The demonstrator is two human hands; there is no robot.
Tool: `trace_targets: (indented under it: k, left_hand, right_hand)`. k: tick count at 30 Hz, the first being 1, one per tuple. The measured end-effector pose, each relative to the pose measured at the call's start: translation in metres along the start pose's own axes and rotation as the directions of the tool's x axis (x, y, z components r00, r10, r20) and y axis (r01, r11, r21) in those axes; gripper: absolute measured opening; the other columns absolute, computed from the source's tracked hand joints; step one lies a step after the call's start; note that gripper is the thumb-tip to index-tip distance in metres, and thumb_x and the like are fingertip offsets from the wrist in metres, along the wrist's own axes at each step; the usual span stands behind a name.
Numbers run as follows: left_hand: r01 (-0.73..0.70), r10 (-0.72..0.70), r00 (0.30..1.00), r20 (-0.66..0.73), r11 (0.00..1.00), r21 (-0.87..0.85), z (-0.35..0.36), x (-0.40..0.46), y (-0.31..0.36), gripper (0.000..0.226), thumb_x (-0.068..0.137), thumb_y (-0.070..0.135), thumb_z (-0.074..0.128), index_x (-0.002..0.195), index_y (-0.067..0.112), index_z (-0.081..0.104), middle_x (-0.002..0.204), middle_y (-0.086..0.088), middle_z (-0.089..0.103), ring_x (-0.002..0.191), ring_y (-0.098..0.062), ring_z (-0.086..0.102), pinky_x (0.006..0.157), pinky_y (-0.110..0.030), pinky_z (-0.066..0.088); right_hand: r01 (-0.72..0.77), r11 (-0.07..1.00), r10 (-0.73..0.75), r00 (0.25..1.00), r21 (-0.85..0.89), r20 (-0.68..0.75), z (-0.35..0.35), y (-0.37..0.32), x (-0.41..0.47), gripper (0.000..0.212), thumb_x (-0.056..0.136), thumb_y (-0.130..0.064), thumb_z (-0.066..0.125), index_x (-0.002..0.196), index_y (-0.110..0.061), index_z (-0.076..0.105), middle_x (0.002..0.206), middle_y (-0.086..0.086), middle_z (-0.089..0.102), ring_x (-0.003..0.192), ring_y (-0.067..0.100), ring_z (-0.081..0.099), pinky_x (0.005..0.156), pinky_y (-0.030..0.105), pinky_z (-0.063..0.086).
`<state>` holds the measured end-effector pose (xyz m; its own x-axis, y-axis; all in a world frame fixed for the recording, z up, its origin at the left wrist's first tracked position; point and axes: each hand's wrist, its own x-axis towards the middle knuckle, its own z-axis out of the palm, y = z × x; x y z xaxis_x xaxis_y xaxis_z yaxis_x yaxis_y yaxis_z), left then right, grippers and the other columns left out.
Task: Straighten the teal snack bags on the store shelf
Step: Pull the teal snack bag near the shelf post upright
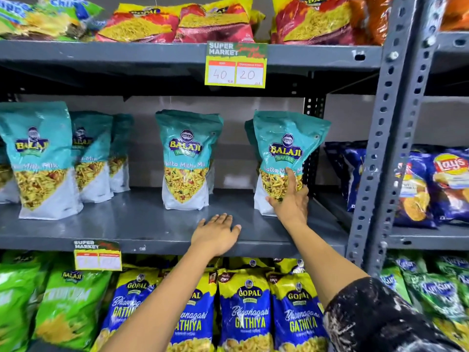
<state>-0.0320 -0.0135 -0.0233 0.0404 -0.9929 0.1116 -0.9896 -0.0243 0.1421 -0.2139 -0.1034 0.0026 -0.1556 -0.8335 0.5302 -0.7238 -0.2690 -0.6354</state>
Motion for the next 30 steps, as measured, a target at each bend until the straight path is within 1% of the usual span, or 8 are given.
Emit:
trace_targets:
  k: [3,7,9,14,24,30]
  left_hand:
    - [-0.003,0.003,1.0,-0.003,1.0,0.005,0.0,-0.001,0.0,0.065,0.097,0.05,0.013,0.153,0.017,0.014,0.163,0.001,0.01,0.15,-0.016,0.009,0.121,-0.044,0.007]
    - [-0.012,0.012,1.0,-0.003,1.0,0.004,-0.001,-0.002,0.0,0.063,0.098,0.048,0.014,0.153,0.017,0.015,0.163,0.001,0.01,0.149,-0.016,0.01,0.121,-0.045,0.007]
    - [-0.018,0.018,1.0,0.001,1.0,0.0,-0.001,-0.002,0.0,0.062,0.098,0.046,0.014,0.153,0.017,0.016,0.163,0.0,0.009,0.15,-0.016,0.009,0.121,-0.045,0.007]
    - [-0.023,0.023,1.0,0.003,1.0,-0.008,-0.001,-0.002,0.0,0.062,0.098,0.045,0.014,0.153,0.015,0.017,0.163,-0.001,0.01,0.149,-0.017,0.01,0.121,-0.045,0.008]
    - [-0.025,0.025,1.0,0.006,1.0,0.003,0.0,-0.001,0.0,0.063,0.097,0.046,0.013,0.152,0.015,0.016,0.163,-0.002,0.011,0.149,-0.018,0.01,0.121,-0.046,0.009]
    - [-0.02,0.02,1.0,0.016,1.0,0.006,-0.001,-0.001,0.0,0.063,0.097,0.046,0.013,0.152,0.016,0.016,0.163,-0.002,0.01,0.15,-0.018,0.01,0.121,-0.046,0.008]
  right_hand:
    - [0.017,1.0,-0.017,1.0,-0.017,-0.011,-0.006,-0.001,-0.01,0.094,0.083,-0.037,0.072,0.15,-0.043,0.008,0.138,0.027,0.027,0.118,0.046,0.042,0.091,0.049,0.046]
    - [0.024,0.999,-0.024,1.0,-0.023,-0.003,-0.018,-0.005,-0.026,0.096,0.081,-0.038,0.074,0.147,-0.048,0.005,0.139,0.026,0.028,0.116,0.047,0.045,0.085,0.046,0.048]
    - [0.035,0.999,-0.035,0.999,-0.017,-0.017,-0.025,-0.005,-0.036,0.096,0.079,-0.039,0.075,0.145,-0.05,0.005,0.139,0.025,0.029,0.117,0.048,0.044,0.084,0.047,0.049]
    - [0.044,0.999,-0.045,0.998,-0.029,-0.044,-0.039,-0.007,-0.058,0.099,0.077,-0.044,0.076,0.144,-0.052,0.005,0.135,0.025,0.032,0.117,0.047,0.042,0.083,0.051,0.046]
    - [0.057,0.997,-0.061,0.995,-0.05,-0.078,-0.051,-0.012,-0.078,0.098,0.078,-0.045,0.075,0.145,-0.05,0.003,0.13,0.023,0.033,0.113,0.044,0.043,0.079,0.049,0.045]
    - [0.055,0.997,-0.059,0.996,-0.059,-0.072,-0.05,-0.014,-0.081,0.096,0.082,-0.043,0.073,0.146,-0.049,0.002,0.134,0.024,0.031,0.114,0.044,0.042,0.081,0.048,0.046]
